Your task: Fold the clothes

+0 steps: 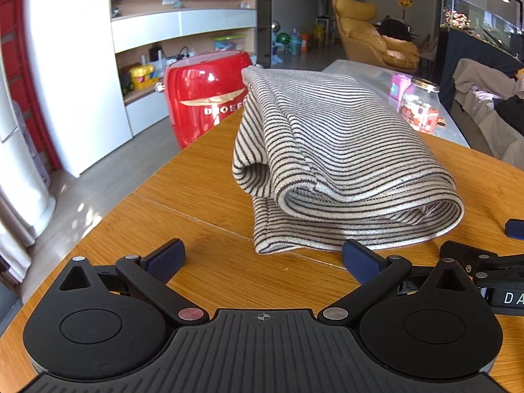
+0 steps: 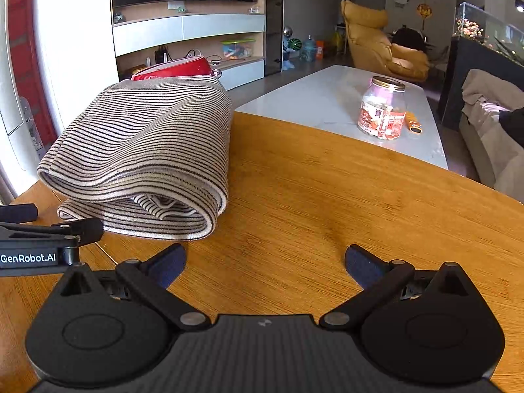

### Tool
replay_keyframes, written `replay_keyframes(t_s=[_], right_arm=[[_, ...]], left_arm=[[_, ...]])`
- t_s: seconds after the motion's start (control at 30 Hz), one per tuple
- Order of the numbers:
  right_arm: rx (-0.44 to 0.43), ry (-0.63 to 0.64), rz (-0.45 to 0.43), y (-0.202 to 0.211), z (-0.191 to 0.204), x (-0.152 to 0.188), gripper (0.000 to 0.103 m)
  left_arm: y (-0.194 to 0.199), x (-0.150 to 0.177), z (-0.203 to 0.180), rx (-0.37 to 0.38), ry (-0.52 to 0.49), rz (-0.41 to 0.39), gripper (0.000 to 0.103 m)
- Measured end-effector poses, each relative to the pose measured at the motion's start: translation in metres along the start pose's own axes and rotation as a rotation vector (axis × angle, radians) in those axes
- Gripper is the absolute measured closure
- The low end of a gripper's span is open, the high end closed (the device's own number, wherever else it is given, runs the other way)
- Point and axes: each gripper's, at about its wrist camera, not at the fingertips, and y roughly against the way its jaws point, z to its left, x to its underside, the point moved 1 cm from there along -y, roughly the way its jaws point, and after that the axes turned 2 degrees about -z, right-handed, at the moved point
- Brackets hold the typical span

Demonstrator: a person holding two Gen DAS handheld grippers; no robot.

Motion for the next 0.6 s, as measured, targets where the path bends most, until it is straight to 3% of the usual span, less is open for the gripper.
replay_keyframes(t_s=[0.6], right_arm=[[-0.001, 0.0, 0.0, -0.0009, 0.0005, -0.0007, 0.0]], left_arm=[[-0.0007, -0.0001, -0.0009, 0.0, 0.0, 0.0, 0.0]])
